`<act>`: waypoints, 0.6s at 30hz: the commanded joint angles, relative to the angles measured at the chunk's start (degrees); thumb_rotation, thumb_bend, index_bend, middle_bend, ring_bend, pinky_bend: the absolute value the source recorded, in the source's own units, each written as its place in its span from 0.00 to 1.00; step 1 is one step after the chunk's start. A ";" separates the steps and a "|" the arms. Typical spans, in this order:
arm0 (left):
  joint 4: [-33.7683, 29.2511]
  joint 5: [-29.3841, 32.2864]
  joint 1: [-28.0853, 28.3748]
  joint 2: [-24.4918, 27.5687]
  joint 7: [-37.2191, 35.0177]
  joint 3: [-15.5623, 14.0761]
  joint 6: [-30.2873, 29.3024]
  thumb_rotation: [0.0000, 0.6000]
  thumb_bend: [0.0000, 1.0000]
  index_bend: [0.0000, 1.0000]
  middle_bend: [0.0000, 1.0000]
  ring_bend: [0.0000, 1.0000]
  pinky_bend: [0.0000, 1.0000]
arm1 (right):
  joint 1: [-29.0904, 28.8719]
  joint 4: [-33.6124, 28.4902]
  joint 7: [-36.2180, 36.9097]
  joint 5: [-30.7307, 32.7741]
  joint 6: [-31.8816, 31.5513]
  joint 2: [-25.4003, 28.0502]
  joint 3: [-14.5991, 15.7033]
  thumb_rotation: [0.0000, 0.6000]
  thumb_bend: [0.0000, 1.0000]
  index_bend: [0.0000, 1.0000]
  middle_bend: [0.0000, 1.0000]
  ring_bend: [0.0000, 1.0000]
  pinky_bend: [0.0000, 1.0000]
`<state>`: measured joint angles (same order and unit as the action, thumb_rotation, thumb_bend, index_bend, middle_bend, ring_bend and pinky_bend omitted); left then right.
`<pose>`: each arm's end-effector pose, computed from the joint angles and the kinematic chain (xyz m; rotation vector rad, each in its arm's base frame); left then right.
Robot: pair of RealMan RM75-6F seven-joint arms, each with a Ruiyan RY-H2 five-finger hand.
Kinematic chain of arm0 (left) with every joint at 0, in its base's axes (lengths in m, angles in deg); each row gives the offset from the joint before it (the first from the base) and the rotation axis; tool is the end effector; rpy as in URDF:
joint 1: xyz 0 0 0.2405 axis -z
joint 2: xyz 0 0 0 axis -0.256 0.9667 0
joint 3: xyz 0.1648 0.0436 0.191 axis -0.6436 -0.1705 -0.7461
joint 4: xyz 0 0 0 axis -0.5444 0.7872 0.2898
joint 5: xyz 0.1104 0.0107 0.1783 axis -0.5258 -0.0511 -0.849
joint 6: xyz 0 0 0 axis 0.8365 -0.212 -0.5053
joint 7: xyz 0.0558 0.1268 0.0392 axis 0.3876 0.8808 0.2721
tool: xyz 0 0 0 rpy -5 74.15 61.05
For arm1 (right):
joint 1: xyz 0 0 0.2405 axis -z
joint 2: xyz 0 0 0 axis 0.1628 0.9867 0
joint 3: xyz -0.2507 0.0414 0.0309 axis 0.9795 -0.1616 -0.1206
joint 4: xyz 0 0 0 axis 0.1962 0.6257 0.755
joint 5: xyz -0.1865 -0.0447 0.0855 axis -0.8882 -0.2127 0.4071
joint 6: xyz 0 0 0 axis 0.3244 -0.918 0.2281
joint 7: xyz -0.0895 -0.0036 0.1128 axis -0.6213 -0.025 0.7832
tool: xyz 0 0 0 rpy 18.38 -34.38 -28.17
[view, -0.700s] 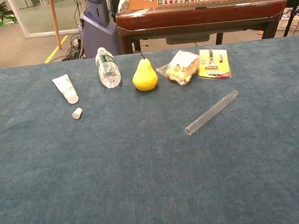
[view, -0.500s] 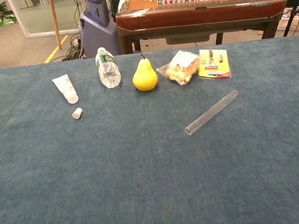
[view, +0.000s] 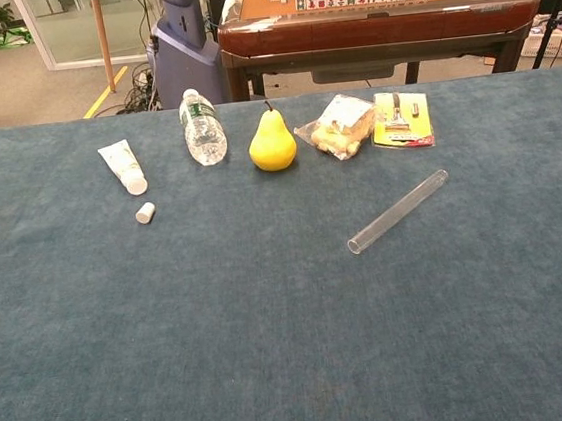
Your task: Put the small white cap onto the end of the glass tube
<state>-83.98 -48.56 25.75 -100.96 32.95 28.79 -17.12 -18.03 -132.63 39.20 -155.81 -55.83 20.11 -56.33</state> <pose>-0.2877 0.2115 0.1643 -1.5542 -0.8714 -0.9072 -0.2491 -0.2078 0.1574 1.3853 -0.8795 1.0594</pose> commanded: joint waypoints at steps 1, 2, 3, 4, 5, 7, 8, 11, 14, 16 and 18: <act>1.88 -0.79 4.25 0.39 -7.51 1.07 5.14 1.00 0.23 0.28 0.46 0.48 0.69 | -1.03 -1.20 -1.44 0.79 1.46 0.88 -0.63 1.00 0.24 0.40 0.44 0.39 0.40; 2.44 -0.90 5.24 0.16 -9.16 1.24 6.37 1.00 0.23 0.28 0.53 0.52 0.74 | -1.31 -1.57 -1.82 0.98 1.85 1.08 -0.79 1.00 0.24 0.40 0.44 0.39 0.40; 3.29 -1.36 6.63 -0.13 -10.87 1.38 7.95 1.00 0.23 0.28 0.58 0.56 0.79 | -1.68 -2.05 -2.33 1.13 2.23 1.27 -1.03 1.00 0.24 0.40 0.44 0.39 0.40; 4.06 -1.86 7.69 -0.47 -11.82 1.49 8.97 1.00 0.23 0.28 0.61 0.59 0.82 | -1.93 -2.33 -2.68 1.22 2.43 1.36 -1.21 1.00 0.24 0.40 0.44 0.39 0.40; 4.89 -2.35 8.77 -0.86 -12.56 1.59 10.01 1.00 0.23 0.29 0.63 0.61 0.85 | -2.16 -2.58 -3.03 1.34 2.61 1.41 -1.39 1.00 0.24 0.40 0.44 0.39 0.40; 6.67 -3.10 11.35 -1.78 -13.74 1.79 12.76 1.00 0.23 0.29 0.72 0.68 0.91 | -2.67 -3.09 -3.77 1.64 3.13 1.50 -1.69 1.00 0.24 0.40 0.44 0.40 0.40; 7.33 -3.30 12.46 -2.14 -14.19 1.86 14.02 1.00 0.24 0.30 0.77 0.74 0.95 | -2.88 -3.22 -3.96 1.74 3.37 1.52 -1.77 1.00 0.24 0.40 0.44 0.40 0.40; 9.26 -3.42 16.03 -3.47 -15.53 2.04 18.39 1.00 0.28 0.32 0.91 0.88 1.00 | -3.44 -3.45 -4.12 2.15 4.23 1.53 -1.87 1.00 0.24 0.40 0.44 0.41 0.40; 10.67 -2.84 19.92 -4.51 -16.32 1.68 24.52 1.00 0.33 0.32 0.99 0.96 1.00 | -3.91 -3.40 -4.23 2.78 5.02 1.70 -1.98 1.00 0.24 0.40 0.44 0.41 0.40; 11.03 -2.33 21.87 -5.00 -16.10 1.44 27.77 1.00 0.37 0.31 1.00 0.99 1.00 | -4.06 -3.35 -4.26 2.98 5.20 1.80 -2.02 1.00 0.24 0.40 0.44 0.41 0.40; 11.37 -1.52 24.02 -5.59 -15.74 1.03 31.73 1.00 0.41 0.29 1.00 1.00 1.00 | -4.16 -3.31 -4.09 3.11 5.30 1.88 -2.04 1.00 0.24 0.40 0.44 0.41 0.40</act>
<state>-73.72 -51.03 46.42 -105.35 17.36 30.30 9.92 -22.18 -135.94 35.09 -152.71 -50.55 21.98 -58.37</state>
